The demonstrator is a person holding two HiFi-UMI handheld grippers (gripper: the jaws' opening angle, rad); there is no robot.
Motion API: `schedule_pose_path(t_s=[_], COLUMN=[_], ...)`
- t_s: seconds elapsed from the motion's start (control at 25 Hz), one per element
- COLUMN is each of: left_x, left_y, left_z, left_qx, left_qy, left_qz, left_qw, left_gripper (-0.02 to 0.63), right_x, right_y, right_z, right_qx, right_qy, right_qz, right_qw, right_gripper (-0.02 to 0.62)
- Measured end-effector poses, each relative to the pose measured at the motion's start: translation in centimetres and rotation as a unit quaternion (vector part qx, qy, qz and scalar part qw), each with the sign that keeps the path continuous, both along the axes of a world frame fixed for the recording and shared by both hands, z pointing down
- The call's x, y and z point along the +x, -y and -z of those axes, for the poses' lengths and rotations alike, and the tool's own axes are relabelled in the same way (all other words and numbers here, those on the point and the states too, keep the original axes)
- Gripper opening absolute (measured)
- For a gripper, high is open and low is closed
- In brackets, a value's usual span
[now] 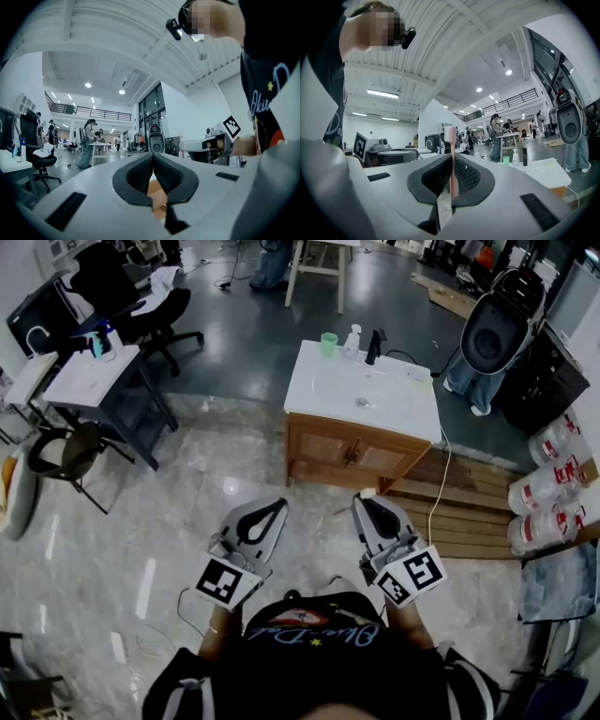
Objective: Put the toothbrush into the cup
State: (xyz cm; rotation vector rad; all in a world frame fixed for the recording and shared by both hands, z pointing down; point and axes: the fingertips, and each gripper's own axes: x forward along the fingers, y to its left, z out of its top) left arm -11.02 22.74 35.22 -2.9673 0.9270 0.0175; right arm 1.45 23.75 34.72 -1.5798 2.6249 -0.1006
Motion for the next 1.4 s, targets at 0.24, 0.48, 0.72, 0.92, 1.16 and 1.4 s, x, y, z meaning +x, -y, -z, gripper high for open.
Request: schedule_pose_path(t_s=[0.24,0.48,0.72,0.92,1.16,1.4], left_x=[-0.5,-1.6,-2.1,-1.0,1.6,4.6], left_y=[0.6,2.0,4.5,7.4,11.8,15.8], left_z=[-0.8,-1.1,-1.3,-1.6,-1.4,-1.4], left_qx=[-0.005,-0.008,-0.006,-0.011,-0.003,-0.001], left_qy=[-0.004,0.001,0.013,0.021,0.023,0.031], left_qz=[0.001,0.028,0.065,0.08,0.078,0.076], left_qw=[1.0,0.9996,0.9978,0.9965,0.9967,0.9966], left_gripper=[-0.002,-0.002,-0.002,-0.002,-0.002,-0.002], right_x=[0.3,0.2,0.4,1.5,4.0,7.1], right_y=[0.8,3.8,7.2,10.5,15.0,18.9], right_z=[-0.5,-1.0,-1.4,-1.8,-2.0,-2.0], right_qx=[-0.004,0.001,0.003,0.0,0.001,0.004], right_qy=[-0.003,-0.004,0.007,0.014,0.021,0.027], right_qz=[-0.015,-0.008,0.016,0.029,0.03,0.028], right_qw=[1.0,1.0,1.0,0.999,0.999,0.999], right_gripper=[0.011,0.011,0.011,0.011,0.011,0.011])
